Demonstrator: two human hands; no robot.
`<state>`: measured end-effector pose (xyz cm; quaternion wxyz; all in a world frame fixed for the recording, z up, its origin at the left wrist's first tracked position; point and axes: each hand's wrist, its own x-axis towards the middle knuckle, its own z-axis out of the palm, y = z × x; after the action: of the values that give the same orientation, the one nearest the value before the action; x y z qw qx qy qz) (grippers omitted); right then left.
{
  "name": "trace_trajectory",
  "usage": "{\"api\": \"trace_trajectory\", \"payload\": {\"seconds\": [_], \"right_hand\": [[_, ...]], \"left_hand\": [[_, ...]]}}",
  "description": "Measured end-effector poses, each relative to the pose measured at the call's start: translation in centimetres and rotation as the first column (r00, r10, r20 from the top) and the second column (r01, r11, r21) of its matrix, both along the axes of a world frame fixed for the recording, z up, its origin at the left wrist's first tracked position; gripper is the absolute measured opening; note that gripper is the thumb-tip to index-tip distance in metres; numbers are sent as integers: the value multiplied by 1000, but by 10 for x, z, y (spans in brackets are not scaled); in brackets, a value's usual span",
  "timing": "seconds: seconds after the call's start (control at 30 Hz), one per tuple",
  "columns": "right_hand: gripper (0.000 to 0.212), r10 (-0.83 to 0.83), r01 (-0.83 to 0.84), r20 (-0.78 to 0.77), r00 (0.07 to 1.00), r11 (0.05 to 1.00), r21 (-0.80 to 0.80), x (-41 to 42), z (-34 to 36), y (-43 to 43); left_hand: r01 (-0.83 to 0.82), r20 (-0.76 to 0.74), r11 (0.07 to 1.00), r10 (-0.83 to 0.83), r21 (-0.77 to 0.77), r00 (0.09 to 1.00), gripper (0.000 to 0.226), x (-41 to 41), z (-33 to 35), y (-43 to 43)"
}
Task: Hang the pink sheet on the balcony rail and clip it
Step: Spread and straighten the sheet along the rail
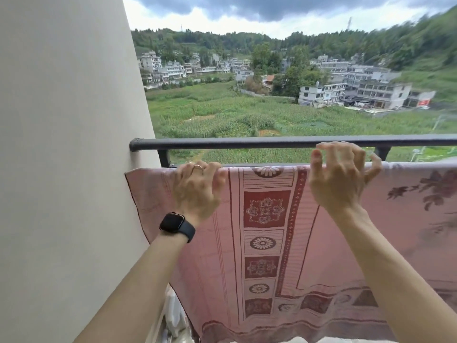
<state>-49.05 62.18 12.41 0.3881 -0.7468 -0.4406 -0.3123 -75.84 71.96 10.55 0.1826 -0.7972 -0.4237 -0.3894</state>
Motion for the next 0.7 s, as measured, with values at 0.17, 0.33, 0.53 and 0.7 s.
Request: {"api": "trace_trajectory", "payload": {"seconds": [0.17, 0.33, 0.53, 0.7], "right_hand": [[59, -50, 28, -127, 991, 986, -167, 97, -10, -43], [50, 88, -90, -45, 995, 995, -35, 139, -2, -72], [44, 1, -14, -69, 998, 983, -185, 245, -32, -112], [38, 105, -102, 0, 994, 966, -236, 274, -34, -118]], "left_hand": [[-104, -27, 993, 106, 52, 994, 40, 1, -3, 9], [-253, 225, 965, 263, -71, 938, 37, 51, 3, -20], [9, -55, 1000, -9, -2, 998, 42, 197, -5, -78], [-157, -111, 984, 165, 81, 980, 42, 208, -18, -74]]}}
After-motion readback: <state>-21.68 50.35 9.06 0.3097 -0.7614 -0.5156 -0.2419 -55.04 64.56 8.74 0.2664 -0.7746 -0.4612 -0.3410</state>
